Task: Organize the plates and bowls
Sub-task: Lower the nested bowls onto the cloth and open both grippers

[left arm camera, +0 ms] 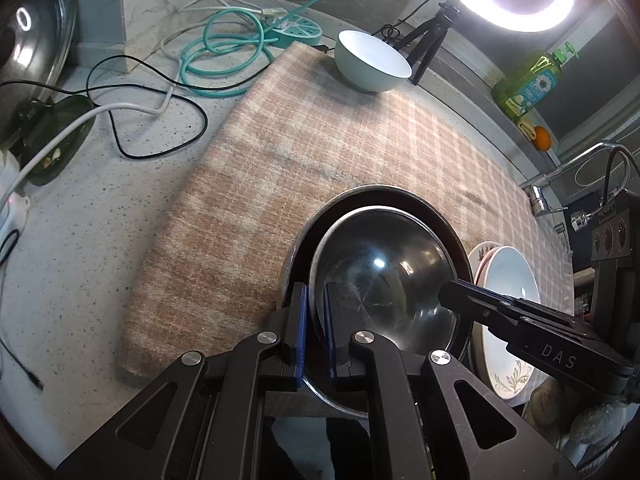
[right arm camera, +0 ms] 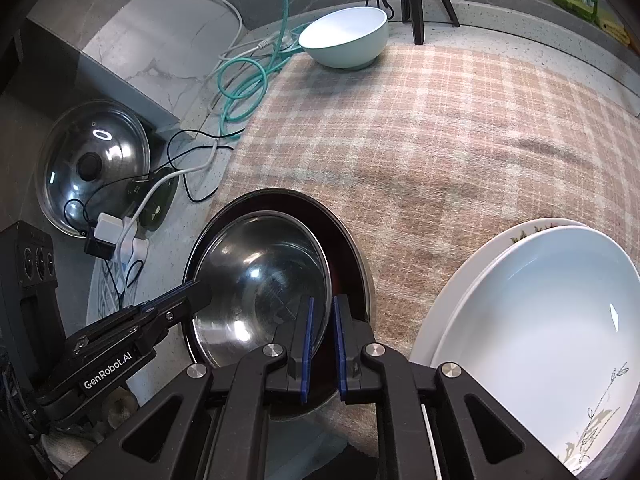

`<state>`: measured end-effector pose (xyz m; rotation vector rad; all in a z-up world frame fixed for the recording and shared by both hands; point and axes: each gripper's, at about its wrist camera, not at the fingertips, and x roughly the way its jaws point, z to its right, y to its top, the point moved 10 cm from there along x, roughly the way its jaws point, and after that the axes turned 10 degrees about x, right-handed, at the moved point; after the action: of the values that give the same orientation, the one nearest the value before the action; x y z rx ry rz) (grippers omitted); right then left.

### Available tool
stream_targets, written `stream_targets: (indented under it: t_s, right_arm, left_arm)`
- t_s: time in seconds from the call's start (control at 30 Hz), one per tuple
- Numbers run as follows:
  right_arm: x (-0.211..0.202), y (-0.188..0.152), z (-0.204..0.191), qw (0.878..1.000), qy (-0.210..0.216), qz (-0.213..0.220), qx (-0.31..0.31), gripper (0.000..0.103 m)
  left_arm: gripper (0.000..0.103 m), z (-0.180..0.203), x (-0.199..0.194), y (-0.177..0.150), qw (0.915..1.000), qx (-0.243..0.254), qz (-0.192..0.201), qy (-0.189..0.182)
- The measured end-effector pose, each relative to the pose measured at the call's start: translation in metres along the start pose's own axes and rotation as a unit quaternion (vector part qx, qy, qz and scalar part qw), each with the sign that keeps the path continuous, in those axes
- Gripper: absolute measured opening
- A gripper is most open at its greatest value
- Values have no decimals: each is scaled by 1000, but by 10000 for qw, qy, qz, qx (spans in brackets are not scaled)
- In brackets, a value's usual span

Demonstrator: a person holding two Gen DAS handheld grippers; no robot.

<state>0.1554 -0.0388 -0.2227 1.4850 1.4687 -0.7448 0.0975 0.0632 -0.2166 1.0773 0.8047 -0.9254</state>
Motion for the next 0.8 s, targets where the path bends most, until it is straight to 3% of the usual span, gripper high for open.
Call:
stream_targets:
  t_s: [0.5,0.8]
  right_arm:
    - [-3,2,0,10000,1,17,45,14]
    - [-25,4,-6,9996,176,201,42,15]
  left_arm:
    - [7,-1,-8,6,9999,86,84,-14]
    - [7,-2,-25,23,9992,37,322,-234]
